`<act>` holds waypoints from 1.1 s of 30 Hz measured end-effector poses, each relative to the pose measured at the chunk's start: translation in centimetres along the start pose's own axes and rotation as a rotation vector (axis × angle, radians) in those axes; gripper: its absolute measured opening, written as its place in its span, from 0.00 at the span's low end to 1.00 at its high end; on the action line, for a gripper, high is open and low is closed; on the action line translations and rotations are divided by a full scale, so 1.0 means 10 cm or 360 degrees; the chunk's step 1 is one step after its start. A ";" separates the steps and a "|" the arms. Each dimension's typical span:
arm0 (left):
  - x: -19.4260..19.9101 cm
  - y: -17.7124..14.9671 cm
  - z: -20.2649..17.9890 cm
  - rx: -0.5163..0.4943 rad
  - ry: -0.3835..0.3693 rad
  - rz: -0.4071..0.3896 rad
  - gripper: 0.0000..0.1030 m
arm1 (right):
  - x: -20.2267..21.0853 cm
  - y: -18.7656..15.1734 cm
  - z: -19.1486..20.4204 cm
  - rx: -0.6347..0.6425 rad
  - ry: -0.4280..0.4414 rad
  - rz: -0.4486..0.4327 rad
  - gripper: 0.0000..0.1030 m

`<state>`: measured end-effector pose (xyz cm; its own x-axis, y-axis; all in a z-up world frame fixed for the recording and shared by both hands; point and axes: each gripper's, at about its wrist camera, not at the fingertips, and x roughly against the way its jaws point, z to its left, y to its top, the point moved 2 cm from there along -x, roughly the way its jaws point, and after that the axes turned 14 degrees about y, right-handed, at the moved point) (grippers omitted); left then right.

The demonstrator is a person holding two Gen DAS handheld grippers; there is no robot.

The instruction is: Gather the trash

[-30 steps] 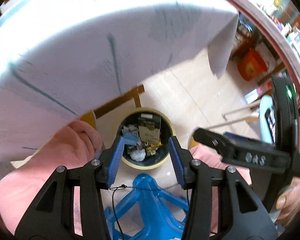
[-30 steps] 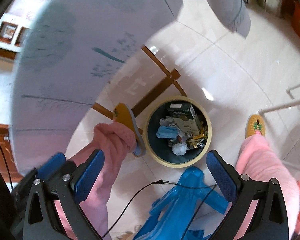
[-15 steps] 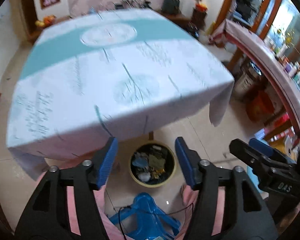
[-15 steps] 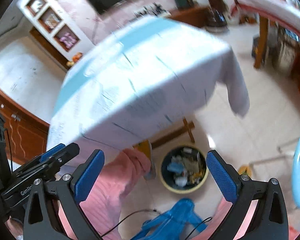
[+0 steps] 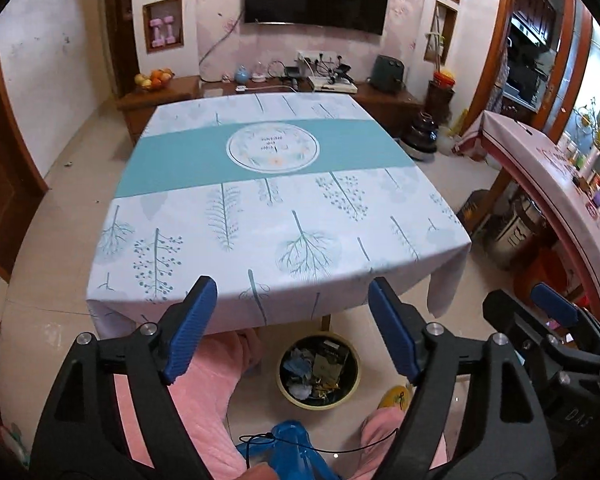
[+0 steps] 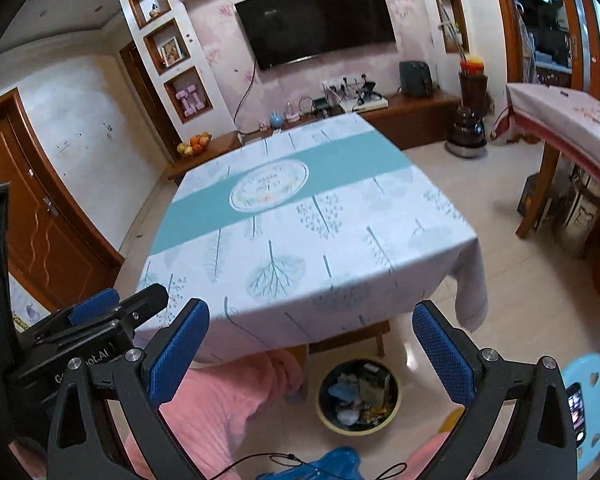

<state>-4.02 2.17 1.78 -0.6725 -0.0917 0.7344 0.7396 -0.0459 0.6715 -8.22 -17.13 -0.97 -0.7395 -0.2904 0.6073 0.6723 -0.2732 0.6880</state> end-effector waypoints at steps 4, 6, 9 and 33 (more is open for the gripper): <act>0.08 0.02 0.02 0.0046 0.0019 -0.0012 0.74 | 0.16 0.09 0.11 0.0051 -0.0002 -0.0029 1.00; 0.11 0.03 0.03 0.0059 0.0049 -0.0023 0.75 | 0.22 0.14 0.19 0.0110 -0.0016 -0.0050 1.00; 0.12 0.04 0.03 0.0062 0.0075 -0.0032 0.75 | 0.25 0.18 0.26 0.0166 -0.0033 -0.0067 1.00; 0.02 0.04 0.07 0.0051 0.0117 -0.0010 0.75 | 0.06 0.19 0.20 0.0142 -0.0039 -0.0044 1.00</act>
<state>-3.93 2.87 2.27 -0.6724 -0.1646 0.7216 0.7332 -0.0151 0.6798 -7.44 -15.96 1.53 -0.7590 -0.2612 0.5964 0.6468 -0.1975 0.7367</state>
